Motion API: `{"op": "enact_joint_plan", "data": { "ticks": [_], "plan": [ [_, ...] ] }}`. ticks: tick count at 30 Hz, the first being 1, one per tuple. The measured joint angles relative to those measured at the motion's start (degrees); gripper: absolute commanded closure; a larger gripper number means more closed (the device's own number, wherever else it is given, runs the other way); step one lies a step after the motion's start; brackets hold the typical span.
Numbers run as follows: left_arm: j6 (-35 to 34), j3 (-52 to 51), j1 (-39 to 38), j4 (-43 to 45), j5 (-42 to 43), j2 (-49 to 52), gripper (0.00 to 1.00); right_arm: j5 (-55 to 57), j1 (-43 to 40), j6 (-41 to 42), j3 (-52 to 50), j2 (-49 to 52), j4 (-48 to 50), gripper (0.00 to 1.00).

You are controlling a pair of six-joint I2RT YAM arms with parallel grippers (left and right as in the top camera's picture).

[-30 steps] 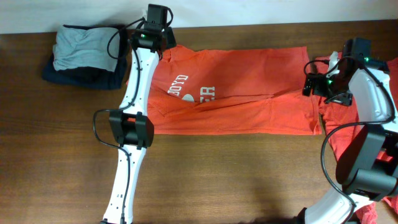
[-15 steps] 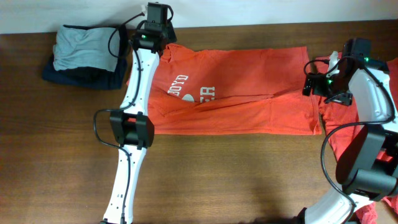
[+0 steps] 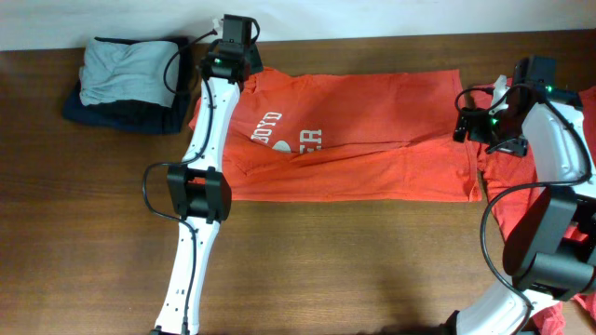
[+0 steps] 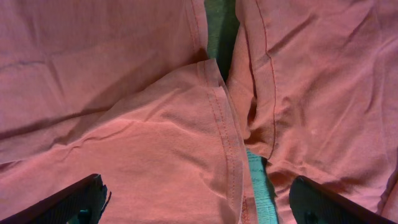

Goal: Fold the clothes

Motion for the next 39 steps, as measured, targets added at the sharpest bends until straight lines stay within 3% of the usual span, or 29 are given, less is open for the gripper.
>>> {"op": "enact_joint_plan", "data": {
  "ticks": [3,14,20,39],
  "plan": [
    [-0.2,0.0,0.2,-0.1,-0.1,0.0,0.71,0.0,0.0,0.0,0.0,0.0,0.0,0.01],
    [-0.2,0.0,0.3,-0.1,-0.2,0.1,0.72,0.0,0.0,0.0,0.0,0.0,0.0,0.01],
    [-0.4,0.0,0.4,0.1,-0.2,0.1,0.98,0.0,0.0,0.0,0.0,0.0,0.1,0.01],
    [-0.4,1.3,1.8,-2.0,1.1,0.2,0.99,0.0,0.0,0.0,0.0,0.0,0.7,0.01]
  ]
}}
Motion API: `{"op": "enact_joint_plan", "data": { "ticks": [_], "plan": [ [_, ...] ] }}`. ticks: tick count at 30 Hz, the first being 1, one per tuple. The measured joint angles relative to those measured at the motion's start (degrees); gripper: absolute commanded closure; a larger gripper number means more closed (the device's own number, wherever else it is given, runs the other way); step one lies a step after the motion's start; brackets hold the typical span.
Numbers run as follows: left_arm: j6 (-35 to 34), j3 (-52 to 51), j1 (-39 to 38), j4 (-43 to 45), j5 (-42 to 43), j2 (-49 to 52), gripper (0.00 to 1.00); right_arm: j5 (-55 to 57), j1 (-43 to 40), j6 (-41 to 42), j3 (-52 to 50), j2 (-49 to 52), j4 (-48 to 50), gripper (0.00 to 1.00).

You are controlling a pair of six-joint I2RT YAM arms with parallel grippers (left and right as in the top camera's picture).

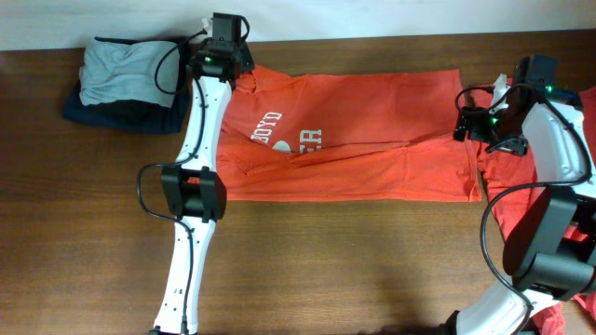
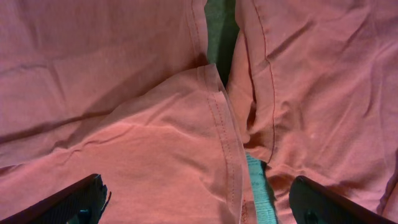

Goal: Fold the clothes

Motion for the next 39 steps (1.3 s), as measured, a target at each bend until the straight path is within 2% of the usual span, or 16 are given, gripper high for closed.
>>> {"op": "enact_joint_plan", "data": {
  "ticks": [15,26,39],
  "plan": [
    [0.0,0.0,0.7,-8.0,1.1,-3.3,0.99,0.0,0.0,0.0,0.0,0.0,0.0,0.01],
    [0.0,0.1,3.7,-17.8,2.6,-4.7,0.99,0.0,0.0,0.0,0.0,0.0,0.0,0.01],
    [0.0,-0.2,3.6,-17.7,2.6,-4.7,0.98,0.0,0.0,0.0,0.0,0.0,0.0,0.01]
  ]
}}
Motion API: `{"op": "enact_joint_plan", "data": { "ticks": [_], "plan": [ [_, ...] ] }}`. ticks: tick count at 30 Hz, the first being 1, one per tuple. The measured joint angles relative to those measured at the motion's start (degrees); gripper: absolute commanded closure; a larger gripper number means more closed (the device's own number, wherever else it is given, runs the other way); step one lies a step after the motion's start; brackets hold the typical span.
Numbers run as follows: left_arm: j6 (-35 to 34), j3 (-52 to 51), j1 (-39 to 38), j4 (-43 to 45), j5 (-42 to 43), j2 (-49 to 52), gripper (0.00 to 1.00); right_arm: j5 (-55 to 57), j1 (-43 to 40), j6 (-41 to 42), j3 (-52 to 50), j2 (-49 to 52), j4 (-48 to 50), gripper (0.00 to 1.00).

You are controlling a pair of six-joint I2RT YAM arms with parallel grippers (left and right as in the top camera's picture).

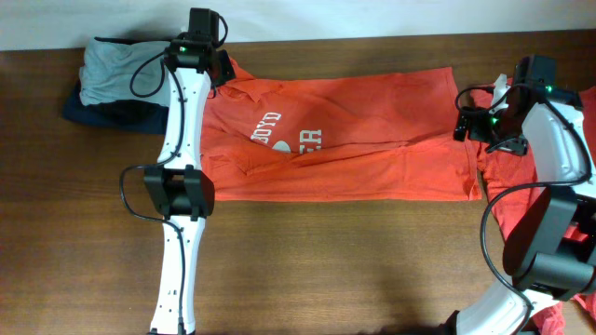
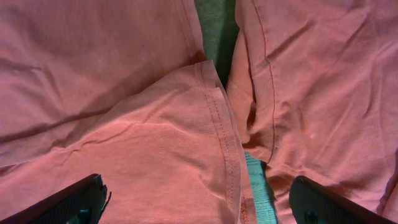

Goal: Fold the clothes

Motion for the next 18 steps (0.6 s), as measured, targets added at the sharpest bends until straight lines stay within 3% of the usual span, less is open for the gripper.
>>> {"op": "enact_joint_plan", "data": {
  "ticks": [10,15,16,18],
  "plan": [
    [0.0,-0.3,0.3,2.9,0.0,0.6,0.98,0.0,0.0,0.0,0.0,0.0,0.0,0.02],
    [-0.2,-1.1,0.5,2.8,0.0,0.9,0.71,0.0,0.0,0.0,0.0,0.0,0.0,0.01],
    [-0.2,-1.2,0.5,2.9,0.0,0.9,0.59,0.0,0.0,0.0,0.0,0.0,0.0,0.01],
    [-0.3,-1.2,0.5,2.9,-0.3,0.9,0.49,0.0,0.0,0.0,0.0,0.0,0.0,0.01]
  ]
}}
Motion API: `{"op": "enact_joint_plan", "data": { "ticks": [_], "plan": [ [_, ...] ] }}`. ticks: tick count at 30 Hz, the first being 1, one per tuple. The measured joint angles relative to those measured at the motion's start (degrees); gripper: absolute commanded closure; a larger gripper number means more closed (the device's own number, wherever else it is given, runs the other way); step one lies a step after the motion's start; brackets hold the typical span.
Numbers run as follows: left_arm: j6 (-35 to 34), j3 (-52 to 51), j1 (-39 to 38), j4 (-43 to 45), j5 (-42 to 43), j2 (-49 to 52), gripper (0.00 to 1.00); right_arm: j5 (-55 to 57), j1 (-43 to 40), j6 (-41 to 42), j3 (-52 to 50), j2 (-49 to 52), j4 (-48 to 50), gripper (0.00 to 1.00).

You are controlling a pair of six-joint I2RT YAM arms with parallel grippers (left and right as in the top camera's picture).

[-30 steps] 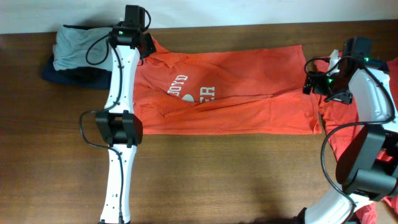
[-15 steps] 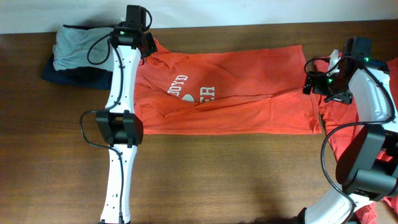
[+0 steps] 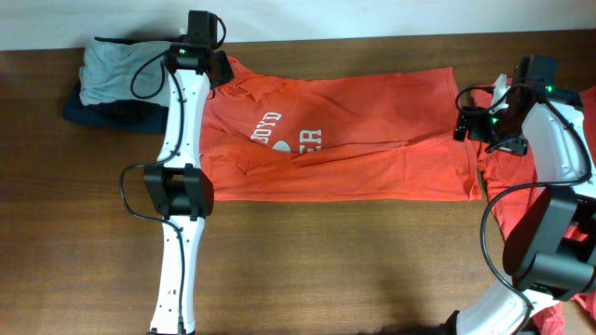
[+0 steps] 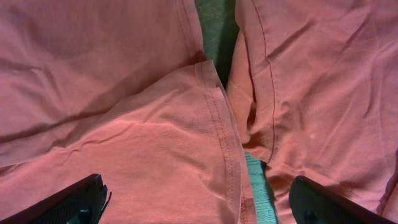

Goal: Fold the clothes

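An orange T-shirt [image 3: 372, 140] with white lettering lies spread flat across the middle of the wooden table [image 3: 326, 270]. My left gripper [image 3: 216, 67] is at the shirt's upper-left corner, which is drawn out to the left. Its fingers are hidden under the wrist, and it appears shut on the cloth. My right gripper [image 3: 470, 126] hovers over the shirt's right hem [image 4: 224, 143]. In the right wrist view that gripper [image 4: 196, 190] is open, with its dark fingers [image 4: 81, 199] far apart and nothing between them.
A folded stack of grey and navy clothes [image 3: 121, 79] sits at the back left, close to the left wrist. A second orange garment [image 3: 521, 195] lies just right of the shirt's hem, across a narrow gap [image 4: 217, 31]. More red cloth [image 3: 563, 316] shows at the bottom right.
First my left gripper was at the shirt's upper-left edge near the collar. Then it was a little further left. Later it stood nearer the folded stack, with the shirt's corner and left edge drawn leftward with it. The right gripper stayed open over the hem.
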Motion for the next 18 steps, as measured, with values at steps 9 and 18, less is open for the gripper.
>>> {"op": "enact_joint_plan", "data": {
  "ticks": [9,18],
  "plan": [
    [0.1,0.0,1.1,1.9,-1.4,0.9,0.41,0.0,0.0,0.0,0.0,0.0,0.0,0.01],
    [0.0,0.0,2.7,7.7,4.8,3.8,0.61,0.0,0.0,0.0,0.0,0.0,0.0,0.01]
  ]
}}
